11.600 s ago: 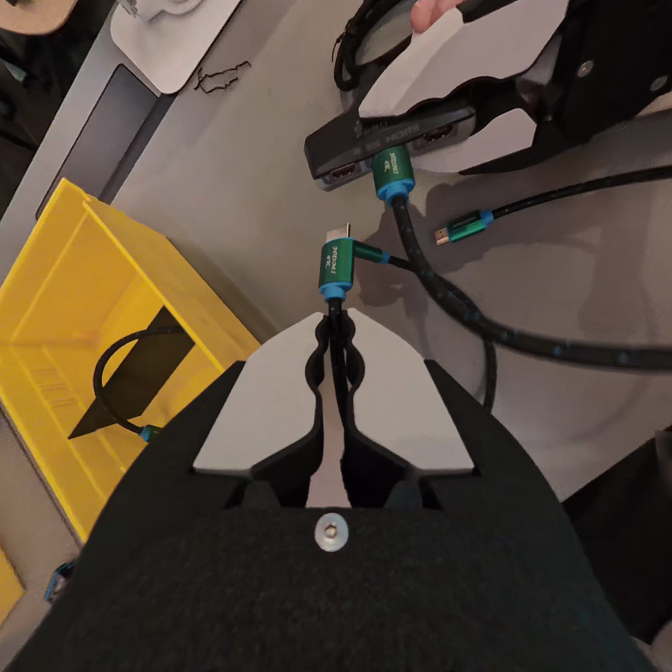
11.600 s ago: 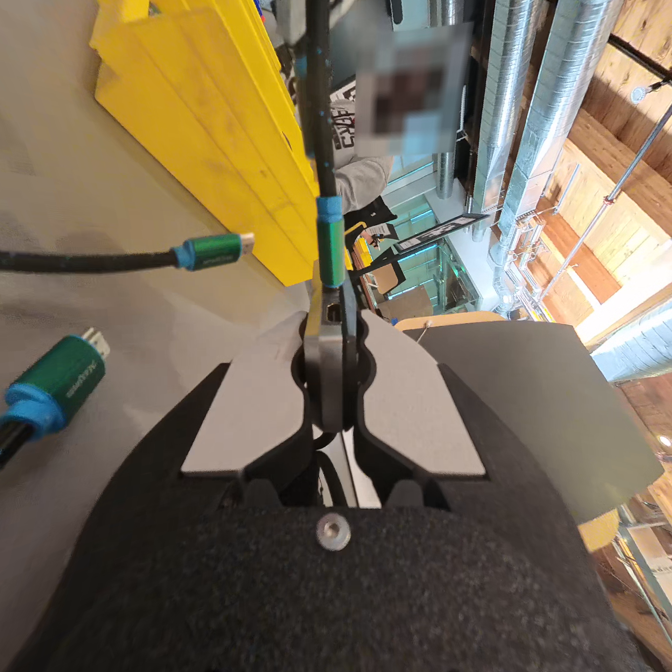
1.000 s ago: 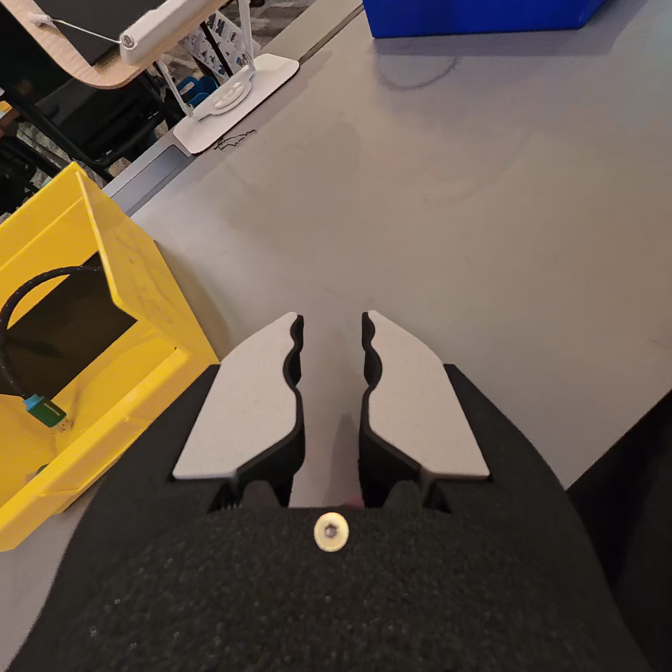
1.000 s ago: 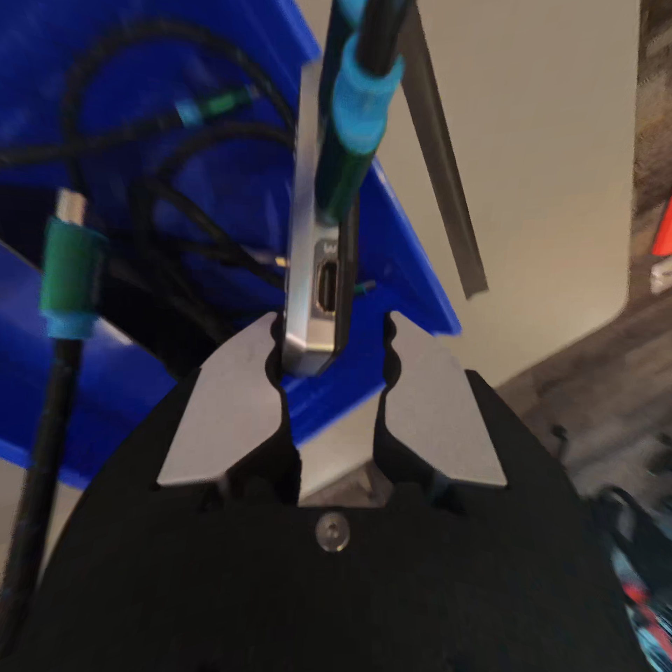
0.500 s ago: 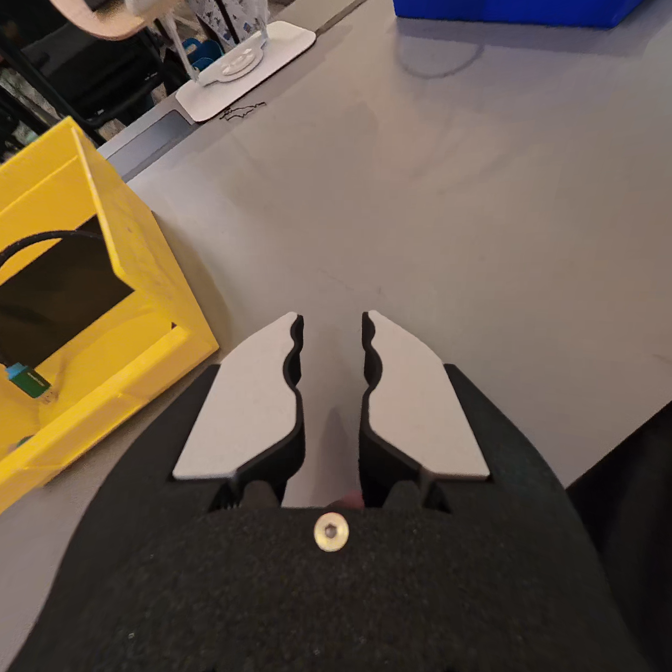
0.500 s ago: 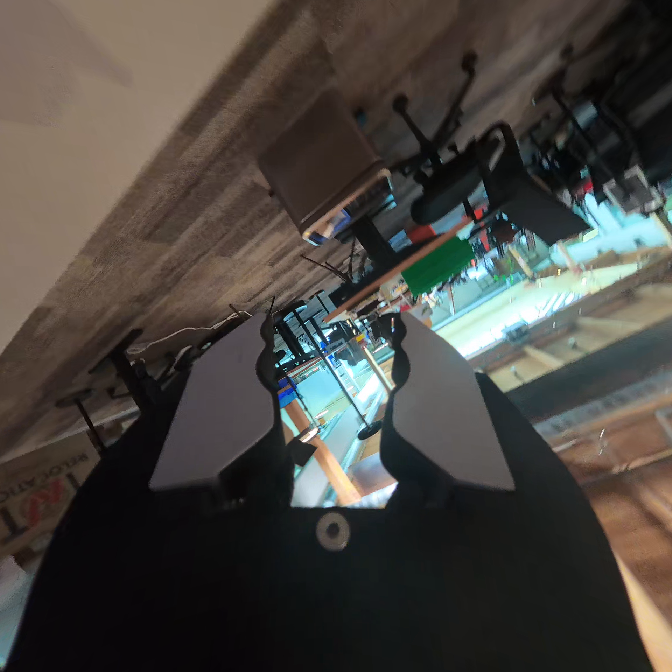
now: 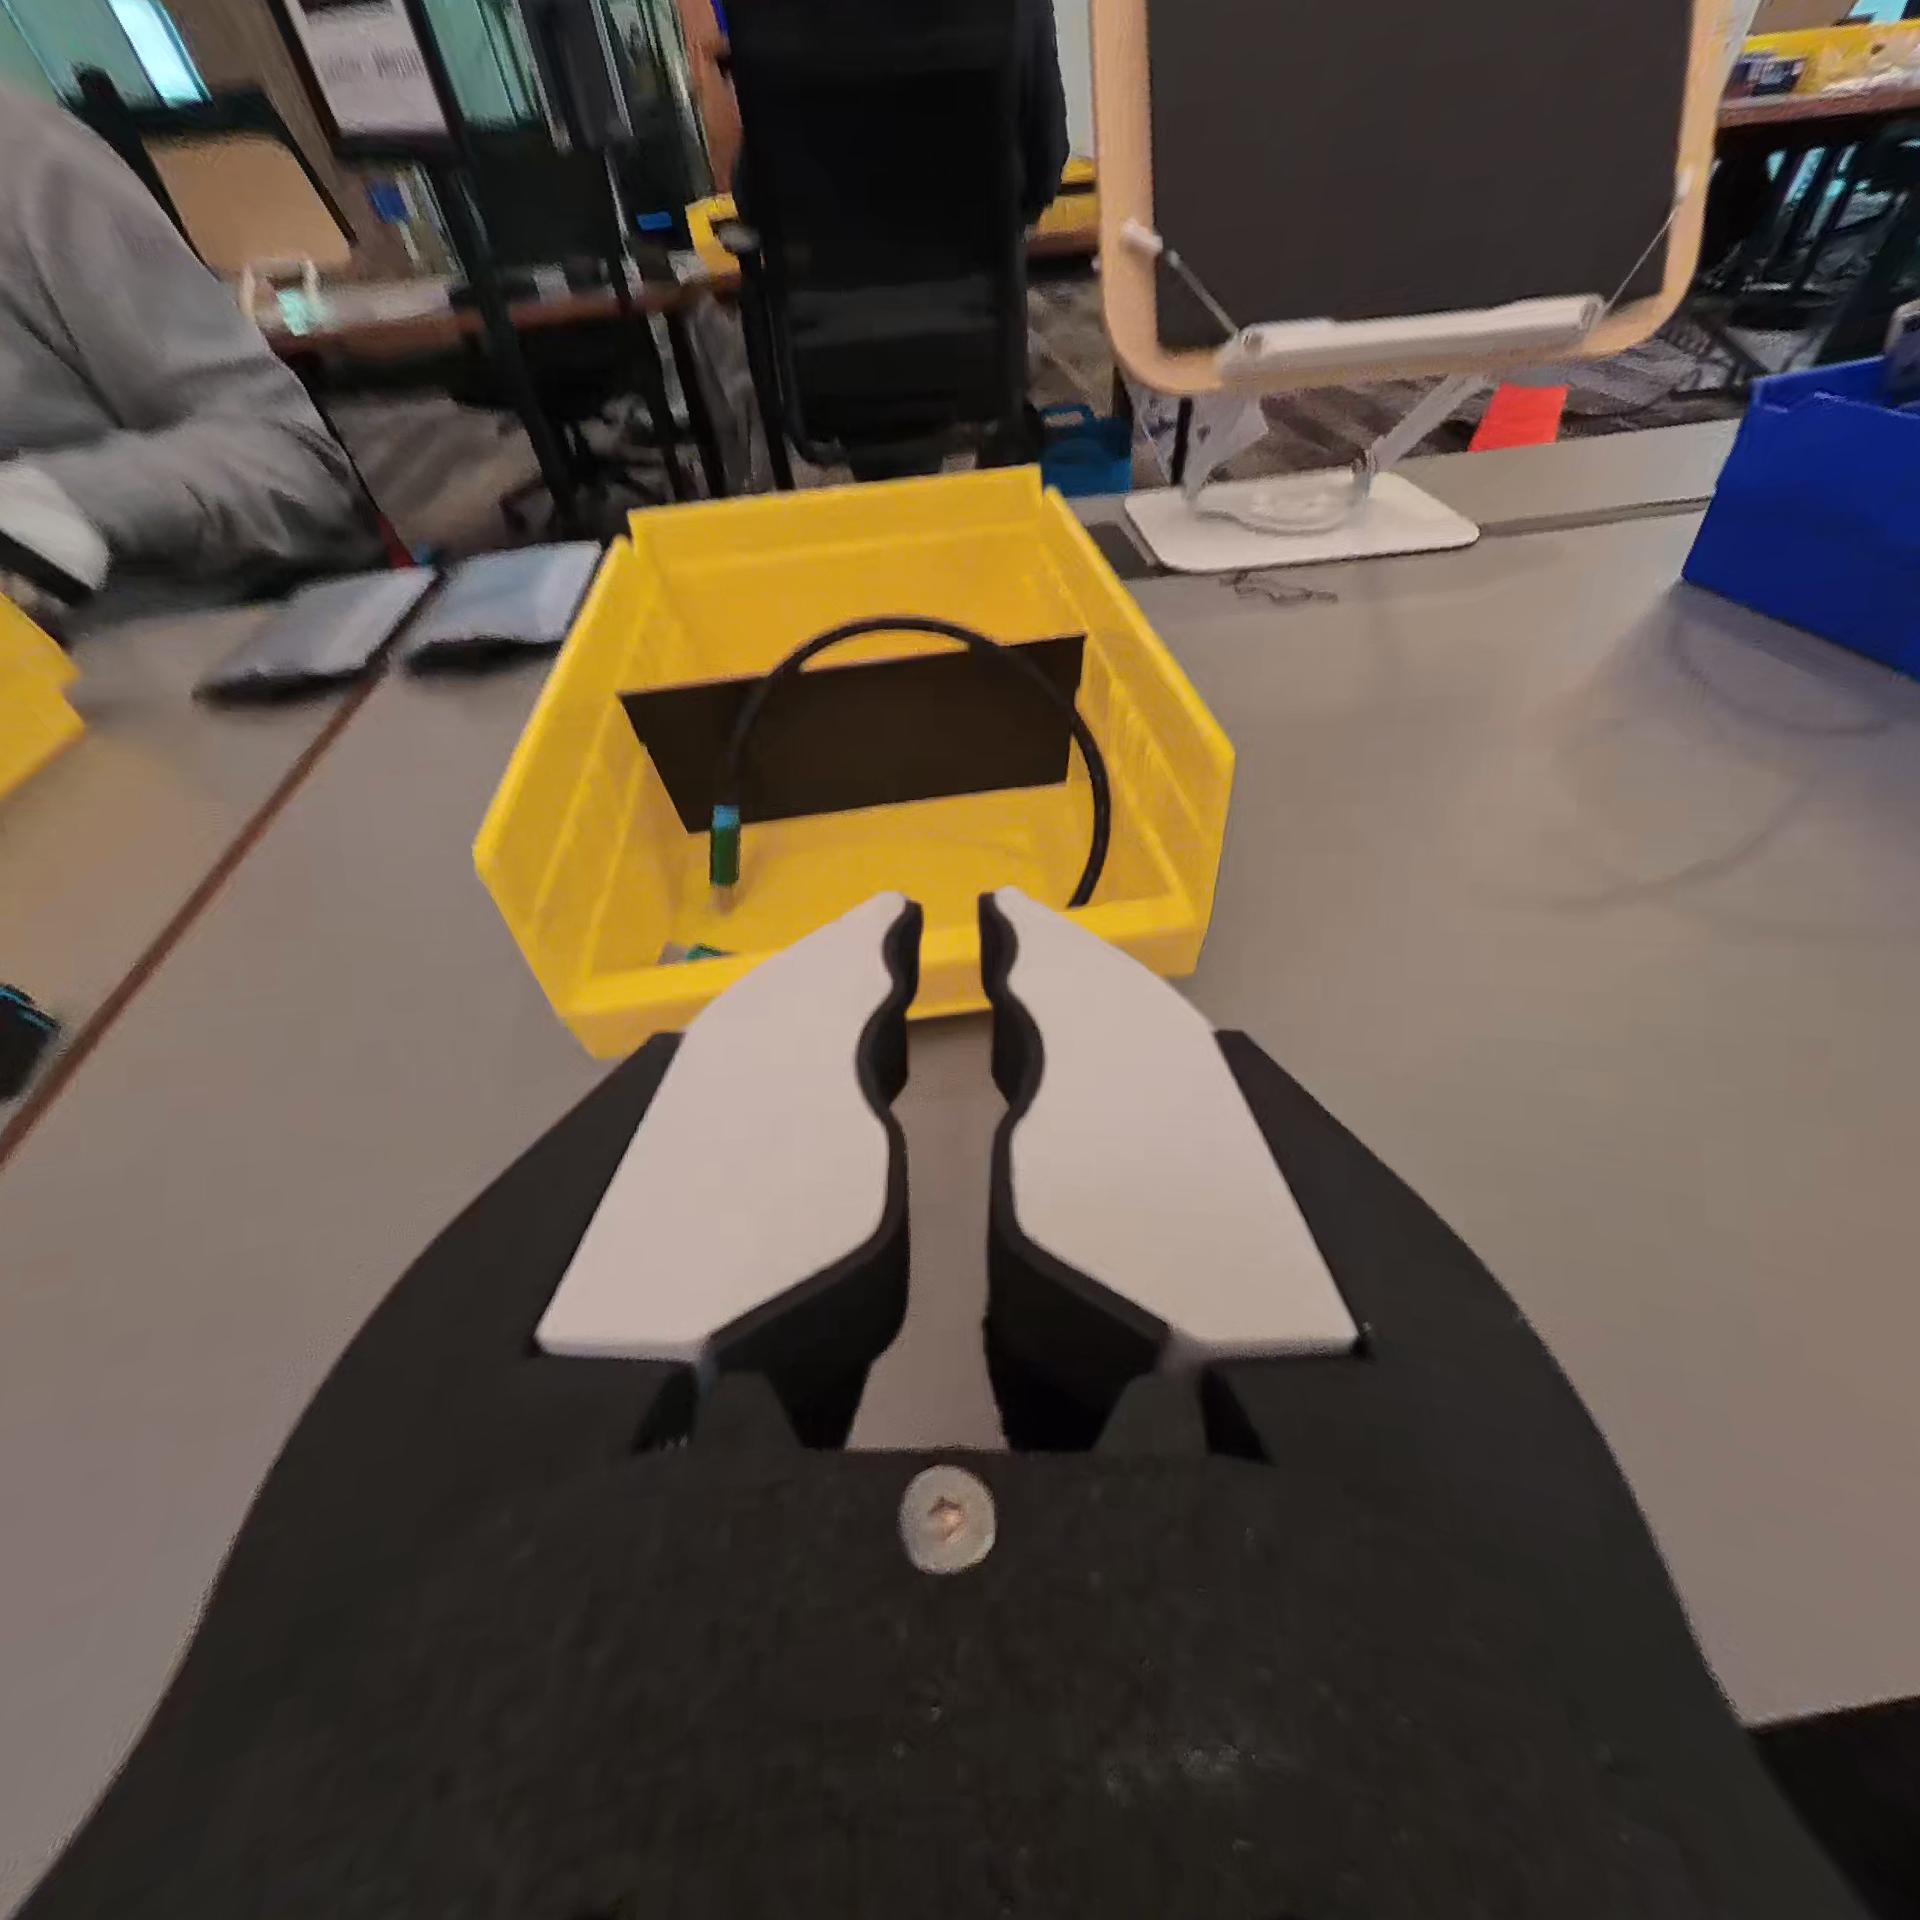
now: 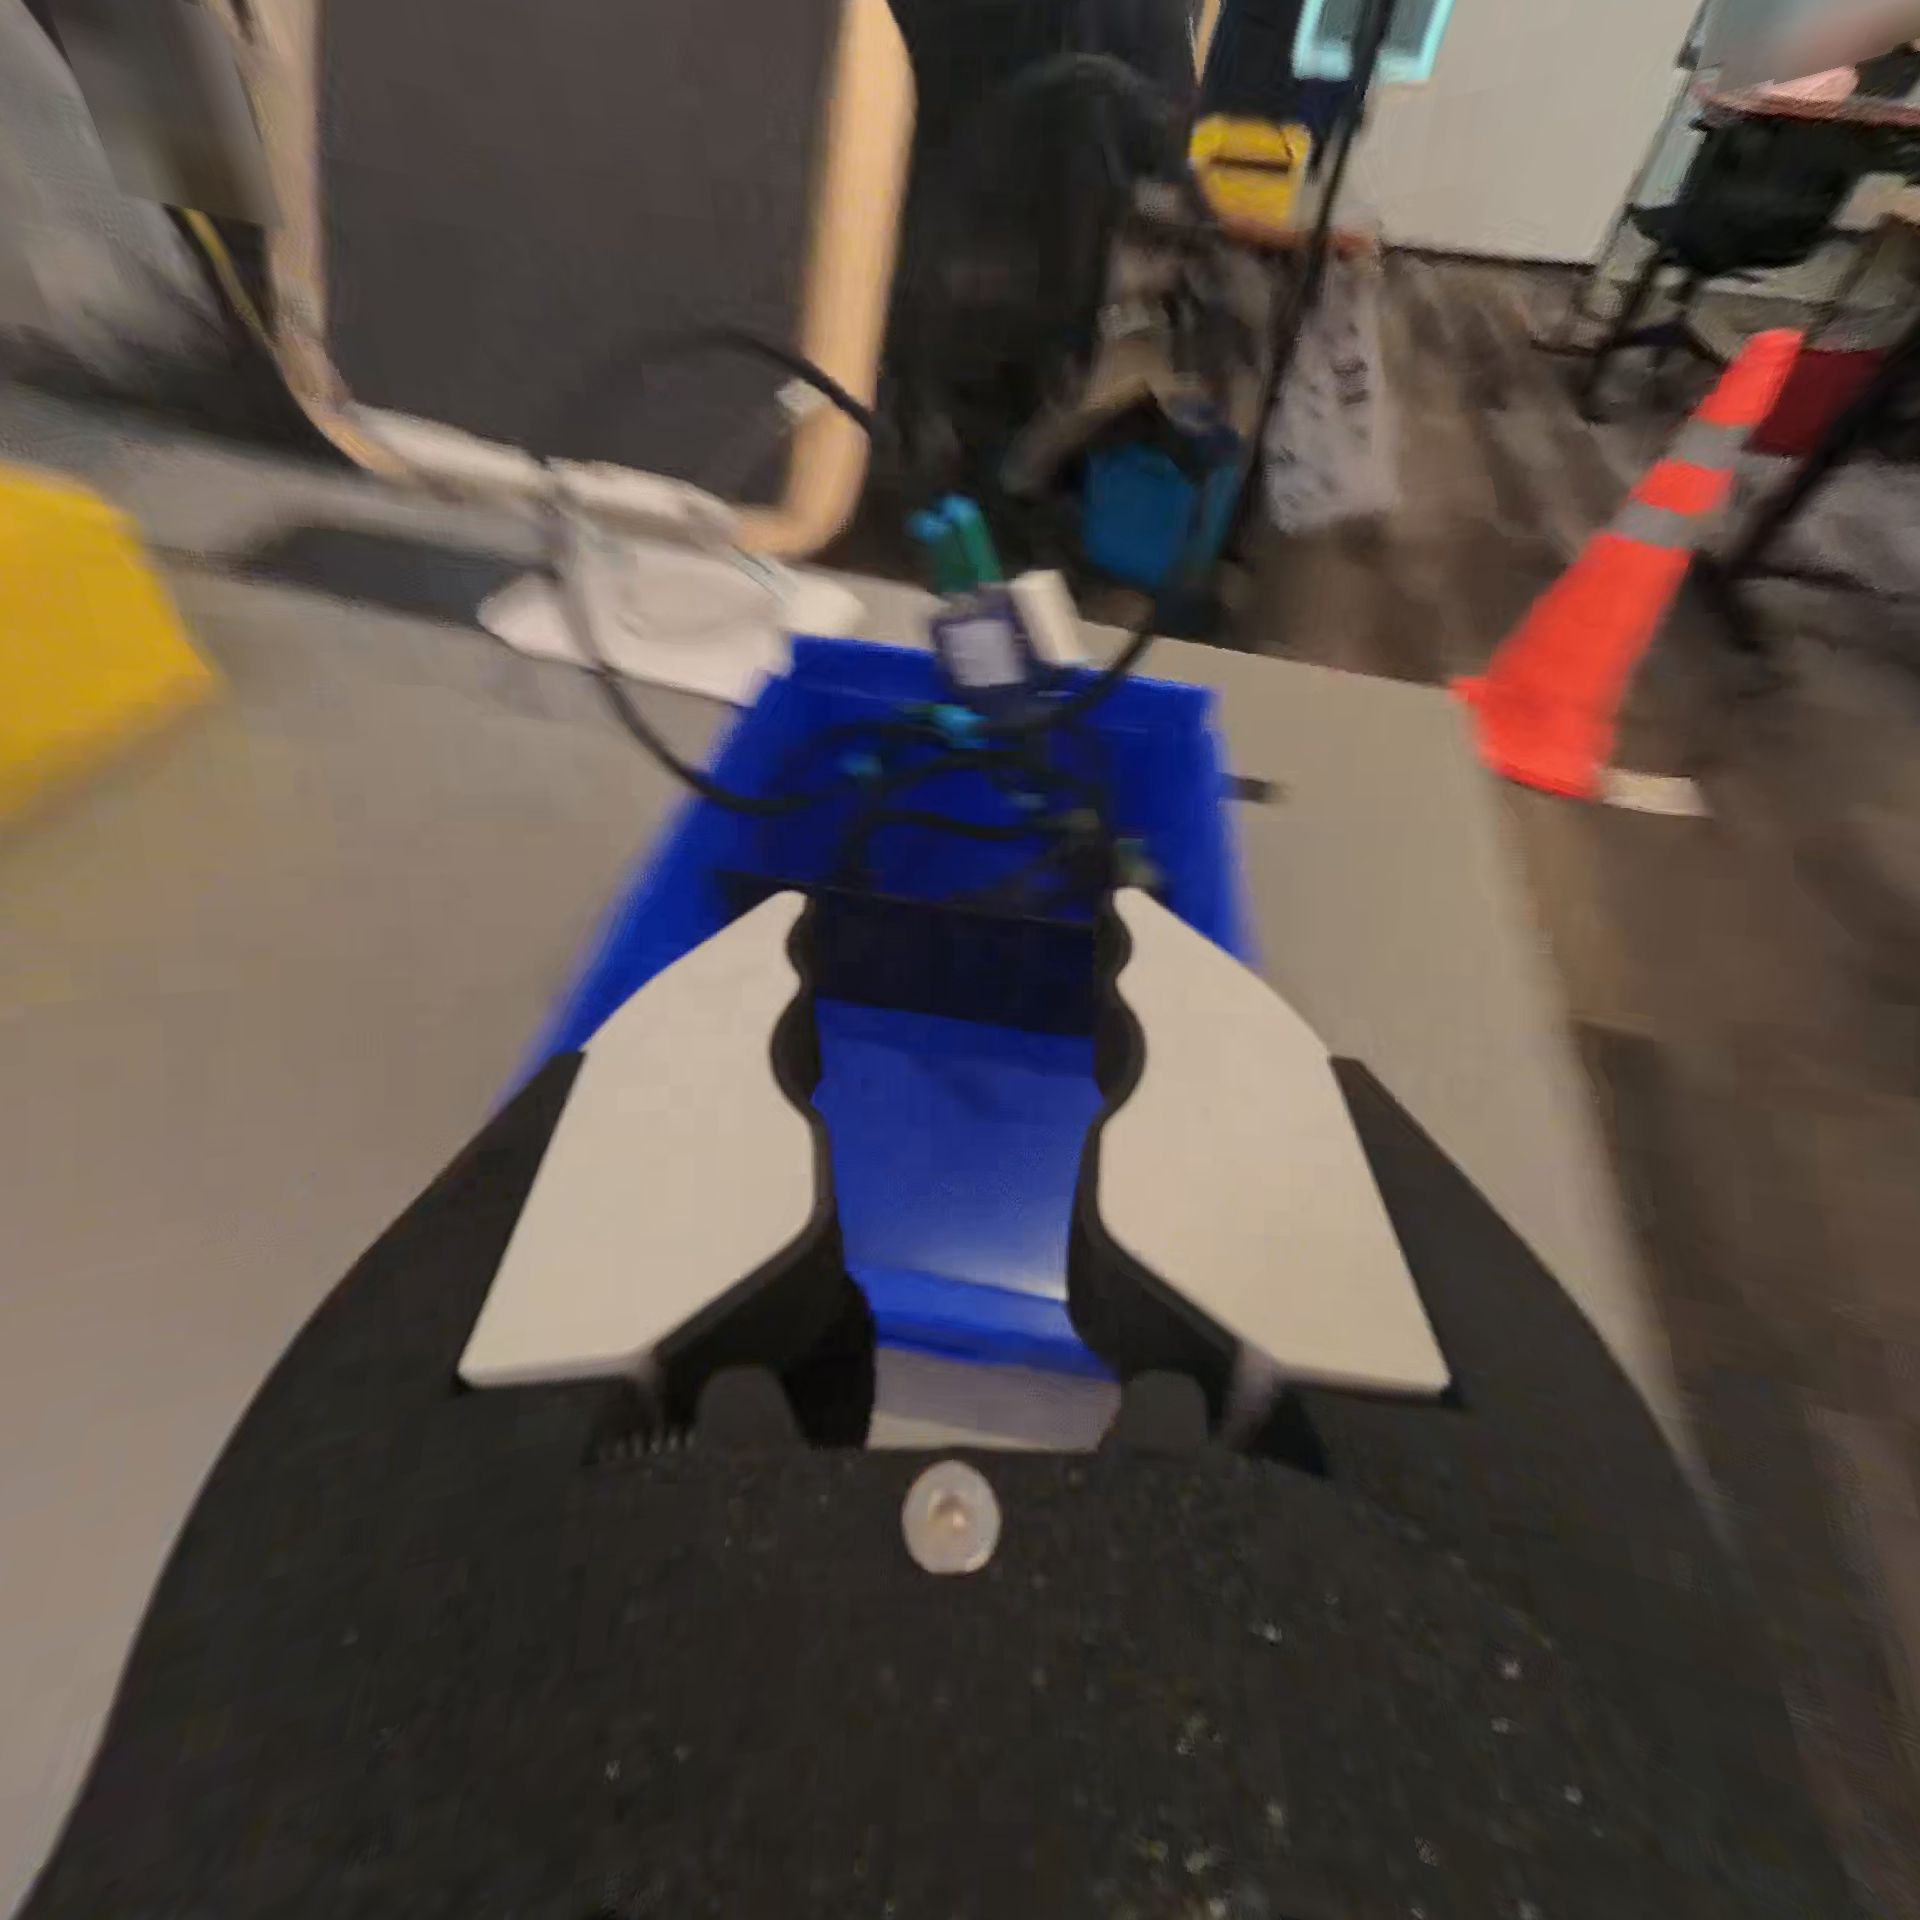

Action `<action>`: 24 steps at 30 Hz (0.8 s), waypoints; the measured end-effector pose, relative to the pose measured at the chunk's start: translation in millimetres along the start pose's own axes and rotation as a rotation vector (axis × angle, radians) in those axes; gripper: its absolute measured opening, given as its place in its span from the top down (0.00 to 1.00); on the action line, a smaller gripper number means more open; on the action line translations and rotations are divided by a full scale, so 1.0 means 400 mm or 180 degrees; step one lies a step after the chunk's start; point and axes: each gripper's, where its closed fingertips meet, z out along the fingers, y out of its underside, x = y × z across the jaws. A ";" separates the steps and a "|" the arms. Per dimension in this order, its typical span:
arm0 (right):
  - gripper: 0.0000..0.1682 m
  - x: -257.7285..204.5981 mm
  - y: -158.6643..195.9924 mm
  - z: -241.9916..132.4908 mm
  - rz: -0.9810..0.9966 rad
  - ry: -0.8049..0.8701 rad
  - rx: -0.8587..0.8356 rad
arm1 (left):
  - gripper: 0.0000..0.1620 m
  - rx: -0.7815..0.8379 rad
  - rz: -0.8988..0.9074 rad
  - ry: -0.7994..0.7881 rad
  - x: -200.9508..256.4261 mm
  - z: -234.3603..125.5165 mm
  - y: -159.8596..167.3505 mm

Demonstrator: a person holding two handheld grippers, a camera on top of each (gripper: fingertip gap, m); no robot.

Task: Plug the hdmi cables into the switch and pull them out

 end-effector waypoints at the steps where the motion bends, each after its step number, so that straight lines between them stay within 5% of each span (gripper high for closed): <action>1: 0.74 -0.070 0.042 -0.013 0.0347 -0.0162 0.0190 | 0.91 -0.0061 -0.0022 0.0047 -0.006 0.008 0.016; 3: 0.67 -0.180 0.159 -0.019 0.0658 -0.0346 0.0136 | 0.80 -0.0176 0.0008 0.0121 -0.009 0.024 0.042; 7: 0.64 -0.242 0.343 -0.019 0.0402 -0.0083 -0.0350 | 0.80 -0.0235 0.0033 0.0189 -0.007 0.041 0.057; 24: 0.68 -0.101 0.341 -0.020 0.0534 0.0453 -0.0147 | 0.72 -0.0188 -0.0293 0.0515 0.055 0.079 0.046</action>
